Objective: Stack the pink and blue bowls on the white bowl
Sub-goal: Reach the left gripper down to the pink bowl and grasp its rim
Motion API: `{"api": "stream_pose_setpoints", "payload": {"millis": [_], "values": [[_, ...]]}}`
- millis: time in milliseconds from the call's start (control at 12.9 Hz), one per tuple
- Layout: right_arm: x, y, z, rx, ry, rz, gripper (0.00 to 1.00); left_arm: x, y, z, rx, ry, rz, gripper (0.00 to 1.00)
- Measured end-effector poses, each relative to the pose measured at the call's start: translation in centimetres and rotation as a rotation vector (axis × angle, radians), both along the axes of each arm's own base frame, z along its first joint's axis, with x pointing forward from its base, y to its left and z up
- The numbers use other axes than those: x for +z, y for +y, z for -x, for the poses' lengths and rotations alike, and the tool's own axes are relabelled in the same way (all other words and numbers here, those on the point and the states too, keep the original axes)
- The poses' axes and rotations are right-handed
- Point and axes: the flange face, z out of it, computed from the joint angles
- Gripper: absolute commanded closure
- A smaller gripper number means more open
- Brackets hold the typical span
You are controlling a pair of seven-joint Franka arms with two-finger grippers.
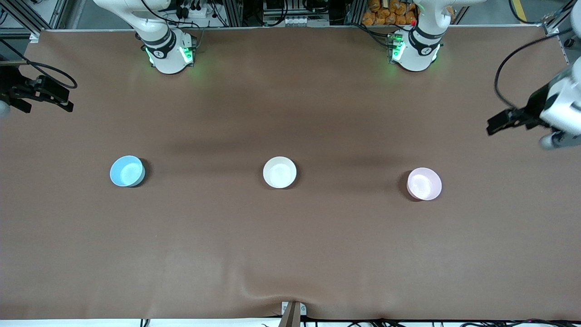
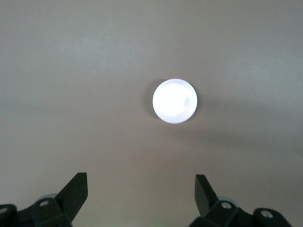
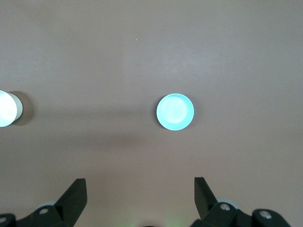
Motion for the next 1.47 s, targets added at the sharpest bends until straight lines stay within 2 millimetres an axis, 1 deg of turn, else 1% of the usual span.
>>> {"api": "stream_pose_setpoints", "payload": {"millis": [78, 233, 465, 543, 620, 775, 1085, 1163, 1318, 1395, 1473], "values": [[0.0, 0.0, 0.0, 0.000, 0.000, 0.000, 0.00, -2.6, 0.4, -0.6, 0.006, -0.003, 0.001, 0.00], [0.0, 0.0, 0.0, 0.000, 0.001, 0.000, 0.00, -8.6, 1.0, -1.5, 0.014, -0.001, 0.004, 0.00], [0.0, 0.0, 0.0, 0.000, 0.000, 0.000, 0.00, -17.4, 1.4, -2.0, 0.019, -0.002, 0.010, 0.00], [0.0, 0.0, 0.0, 0.000, 0.000, 0.000, 0.00, -19.8, 1.6, -1.9, 0.022, 0.001, 0.011, 0.00], [0.0, 0.0, 0.0, 0.000, 0.000, 0.000, 0.00, -21.9, 1.8, -1.9, 0.026, 0.007, 0.013, 0.00], [0.0, 0.0, 0.0, 0.000, 0.001, 0.000, 0.00, -25.0, 2.0, -1.8, 0.029, 0.010, 0.016, 0.01], [-0.2, 0.0, -0.1, 0.000, 0.003, 0.000, 0.00, -30.3, 1.9, -1.3, 0.029, -0.024, 0.022, 0.17], [-0.3, 0.0, -0.2, 0.000, 0.006, -0.001, 0.00, -31.6, 2.1, -1.1, 0.032, -0.019, 0.023, 0.23], [-0.6, 0.0, -0.3, 0.000, 0.010, -0.001, 0.00, -33.5, 2.3, -0.8, 0.037, 0.000, 0.024, 0.36], [-0.7, 0.0, -0.4, 0.000, 0.012, -0.001, 0.00, -34.2, 2.4, -0.7, 0.037, 0.009, 0.025, 0.52], [-0.7, 0.0, -0.4, 0.000, 0.012, -0.001, 0.00, -34.7, 2.3, -0.6, 0.037, 0.014, 0.025, 0.70]]}}
